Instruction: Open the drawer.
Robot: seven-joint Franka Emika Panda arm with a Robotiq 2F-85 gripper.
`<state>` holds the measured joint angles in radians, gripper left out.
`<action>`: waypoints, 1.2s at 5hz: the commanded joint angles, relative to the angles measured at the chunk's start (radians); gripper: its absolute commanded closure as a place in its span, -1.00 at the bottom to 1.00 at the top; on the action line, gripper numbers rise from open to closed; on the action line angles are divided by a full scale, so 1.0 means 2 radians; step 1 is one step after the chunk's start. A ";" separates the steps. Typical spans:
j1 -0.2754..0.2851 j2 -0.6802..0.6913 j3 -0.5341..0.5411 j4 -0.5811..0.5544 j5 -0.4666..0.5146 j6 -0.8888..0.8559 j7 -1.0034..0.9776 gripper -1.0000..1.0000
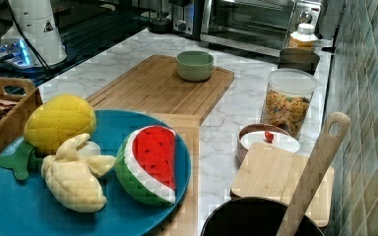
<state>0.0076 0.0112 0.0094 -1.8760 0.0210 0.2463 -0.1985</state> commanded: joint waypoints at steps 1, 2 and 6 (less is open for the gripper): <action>-0.026 -0.048 -0.028 -0.063 -0.016 0.020 -0.280 -1.00; -0.037 -0.061 -0.048 -0.092 -0.006 0.045 -0.393 -1.00; -0.074 -0.054 -0.093 -0.195 -0.032 0.229 -0.653 -1.00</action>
<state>-0.1395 -0.0638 -0.1558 -2.2168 -0.0234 0.6675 -1.4365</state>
